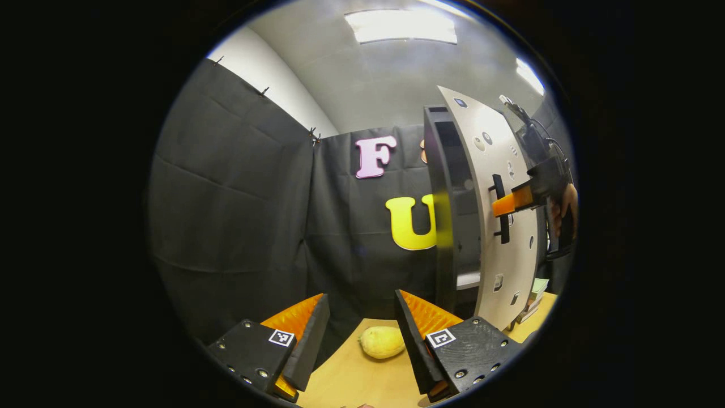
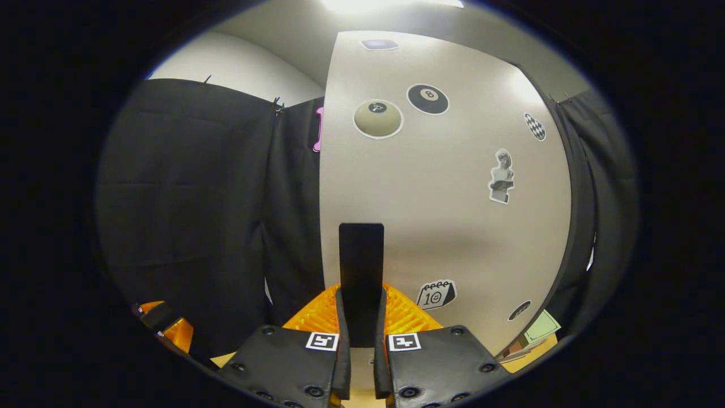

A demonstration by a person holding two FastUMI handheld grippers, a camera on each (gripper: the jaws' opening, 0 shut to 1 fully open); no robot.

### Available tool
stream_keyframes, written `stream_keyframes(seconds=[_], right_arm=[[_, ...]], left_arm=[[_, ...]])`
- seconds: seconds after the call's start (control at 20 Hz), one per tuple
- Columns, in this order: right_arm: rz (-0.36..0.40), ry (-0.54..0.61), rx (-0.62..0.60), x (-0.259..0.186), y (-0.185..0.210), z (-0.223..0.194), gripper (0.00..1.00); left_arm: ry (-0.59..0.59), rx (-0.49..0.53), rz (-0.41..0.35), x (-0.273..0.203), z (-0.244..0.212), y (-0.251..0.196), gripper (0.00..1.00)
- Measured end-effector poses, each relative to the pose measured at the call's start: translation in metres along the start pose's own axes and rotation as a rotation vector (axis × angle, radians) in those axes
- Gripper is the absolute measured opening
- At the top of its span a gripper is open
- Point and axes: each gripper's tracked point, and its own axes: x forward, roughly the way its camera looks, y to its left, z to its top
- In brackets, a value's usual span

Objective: Open the cabinet door with the right hand, grasp the bottle in the cabinet with the left hand and place it on the coaster, then close the cabinet door with the right hand.

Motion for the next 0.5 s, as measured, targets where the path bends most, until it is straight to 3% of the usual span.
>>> stream_keyframes(seconds=[0.5], right_arm=[[0.066,-0.017,0.027,-0.018,-0.009,-0.002,0.18]], left_arm=[[-0.030,0.013,-0.034,-0.020,0.023,-0.052,0.66]])
